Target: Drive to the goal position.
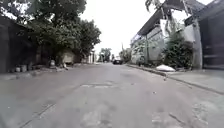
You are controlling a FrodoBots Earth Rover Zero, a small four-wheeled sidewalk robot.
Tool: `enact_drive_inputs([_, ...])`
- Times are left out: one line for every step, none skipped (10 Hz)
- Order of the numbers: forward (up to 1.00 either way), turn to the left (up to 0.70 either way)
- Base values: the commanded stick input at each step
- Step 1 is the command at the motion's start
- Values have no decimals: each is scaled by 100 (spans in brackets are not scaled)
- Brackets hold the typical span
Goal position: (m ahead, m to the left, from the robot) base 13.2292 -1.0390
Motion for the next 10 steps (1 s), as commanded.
enact_drive_inputs([100, 4])
enact_drive_inputs([100, -9])
enact_drive_inputs([100, -40])
enact_drive_inputs([100, -40])
enact_drive_inputs([100, -40])
enact_drive_inputs([100, -36])
enact_drive_inputs([100, -40])
enact_drive_inputs([100, -40])
enact_drive_inputs([100, -40])
enact_drive_inputs([100, -40])
